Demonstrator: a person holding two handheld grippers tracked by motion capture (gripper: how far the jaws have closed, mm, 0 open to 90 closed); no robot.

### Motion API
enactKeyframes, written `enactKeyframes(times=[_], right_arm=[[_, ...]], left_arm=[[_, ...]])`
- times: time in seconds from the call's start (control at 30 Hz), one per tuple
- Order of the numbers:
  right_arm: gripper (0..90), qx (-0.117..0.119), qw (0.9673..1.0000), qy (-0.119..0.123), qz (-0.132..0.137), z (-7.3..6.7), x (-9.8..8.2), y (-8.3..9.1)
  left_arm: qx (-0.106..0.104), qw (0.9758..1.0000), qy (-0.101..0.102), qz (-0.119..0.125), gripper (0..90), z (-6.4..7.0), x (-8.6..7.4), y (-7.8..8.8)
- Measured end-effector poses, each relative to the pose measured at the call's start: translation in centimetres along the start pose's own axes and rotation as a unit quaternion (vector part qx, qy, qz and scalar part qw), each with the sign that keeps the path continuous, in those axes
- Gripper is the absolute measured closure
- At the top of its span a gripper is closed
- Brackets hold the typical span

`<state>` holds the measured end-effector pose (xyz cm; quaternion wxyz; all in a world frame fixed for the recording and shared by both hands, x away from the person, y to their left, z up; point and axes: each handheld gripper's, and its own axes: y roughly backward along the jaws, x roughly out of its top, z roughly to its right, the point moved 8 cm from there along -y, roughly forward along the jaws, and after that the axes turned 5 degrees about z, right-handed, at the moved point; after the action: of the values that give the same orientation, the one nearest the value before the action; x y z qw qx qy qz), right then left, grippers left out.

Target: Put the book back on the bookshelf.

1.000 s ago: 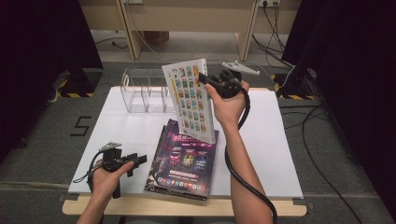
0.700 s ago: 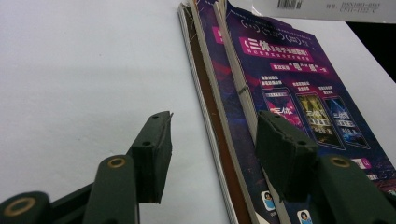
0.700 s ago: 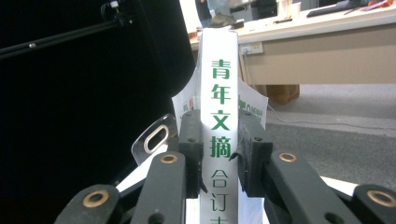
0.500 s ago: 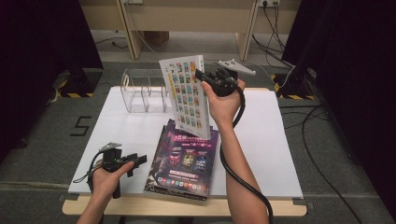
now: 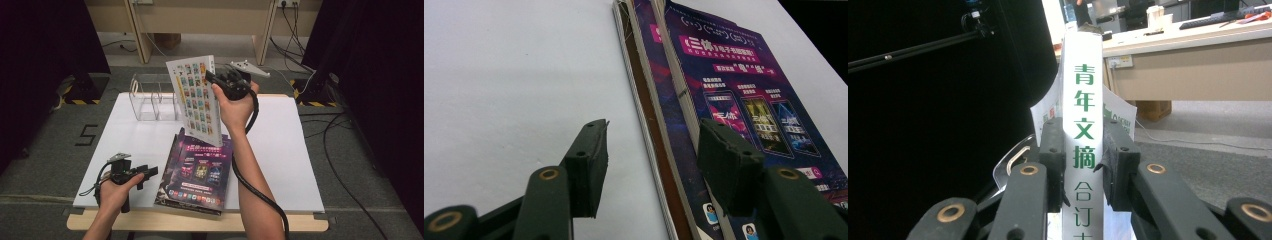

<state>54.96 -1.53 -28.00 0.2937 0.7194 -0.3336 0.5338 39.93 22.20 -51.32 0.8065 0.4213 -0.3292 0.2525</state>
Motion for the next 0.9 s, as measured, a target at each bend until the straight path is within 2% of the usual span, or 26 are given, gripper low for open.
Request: enactKeyframes(times=[0.17,0.57,0.67,0.9], right_arm=[[74.7,-0.001,1.0000,0.000,0.005,0.0,0.2,-0.4],[74.7,0.017,0.9998,-0.007,0.005,-1.1,0.5,-1.4],[74.6,0.025,0.9997,-0.008,0.005,-1.7,0.8,-2.0],[74.6,0.032,0.9995,-0.009,0.002,-1.8,1.0,-3.2]], left_arm=[[0.000,1.0000,0.000,0.001,45.5,0.0,0.0,0.0],[-0.001,1.0000,0.003,-0.001,45.5,-0.1,0.0,-0.1],[-0.003,1.0000,0.003,-0.001,45.5,0.0,0.0,-0.1],[-0.002,1.0000,0.003,0.002,45.5,-0.1,0.1,0.0]])
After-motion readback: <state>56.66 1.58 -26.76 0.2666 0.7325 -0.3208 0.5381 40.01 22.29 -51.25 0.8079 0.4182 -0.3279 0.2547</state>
